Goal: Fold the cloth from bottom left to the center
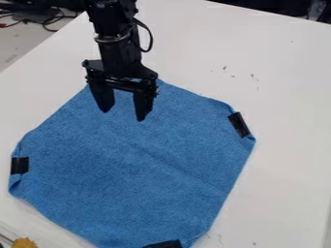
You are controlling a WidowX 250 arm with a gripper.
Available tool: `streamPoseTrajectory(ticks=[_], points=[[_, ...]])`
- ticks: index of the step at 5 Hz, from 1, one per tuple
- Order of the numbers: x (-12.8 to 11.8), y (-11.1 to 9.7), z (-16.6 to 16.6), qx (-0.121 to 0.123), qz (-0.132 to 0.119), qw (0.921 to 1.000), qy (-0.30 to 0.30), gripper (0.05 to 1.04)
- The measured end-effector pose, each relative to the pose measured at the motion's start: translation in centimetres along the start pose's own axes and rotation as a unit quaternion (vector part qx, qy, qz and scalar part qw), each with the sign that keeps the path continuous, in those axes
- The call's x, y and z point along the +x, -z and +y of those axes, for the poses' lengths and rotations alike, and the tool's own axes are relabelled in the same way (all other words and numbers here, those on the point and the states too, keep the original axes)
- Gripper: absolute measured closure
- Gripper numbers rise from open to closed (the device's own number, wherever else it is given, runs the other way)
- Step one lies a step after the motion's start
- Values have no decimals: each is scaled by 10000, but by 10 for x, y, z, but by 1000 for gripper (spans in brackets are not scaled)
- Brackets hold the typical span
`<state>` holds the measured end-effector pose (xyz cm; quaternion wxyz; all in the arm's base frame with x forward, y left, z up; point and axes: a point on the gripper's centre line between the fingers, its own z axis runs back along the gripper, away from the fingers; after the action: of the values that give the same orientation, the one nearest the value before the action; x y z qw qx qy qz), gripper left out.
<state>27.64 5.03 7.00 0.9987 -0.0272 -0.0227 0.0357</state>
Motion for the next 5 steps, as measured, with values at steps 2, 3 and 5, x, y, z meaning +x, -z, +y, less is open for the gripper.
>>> streamPoseTrajectory(ticks=[2, 3, 5], points=[[-10, 13, 11, 28, -8, 9998, -191, 82], [-23, 7, 30, 142, -360, 9978, -540, 82], [-57, 17, 78, 371, -539, 9917, -1108, 82]])
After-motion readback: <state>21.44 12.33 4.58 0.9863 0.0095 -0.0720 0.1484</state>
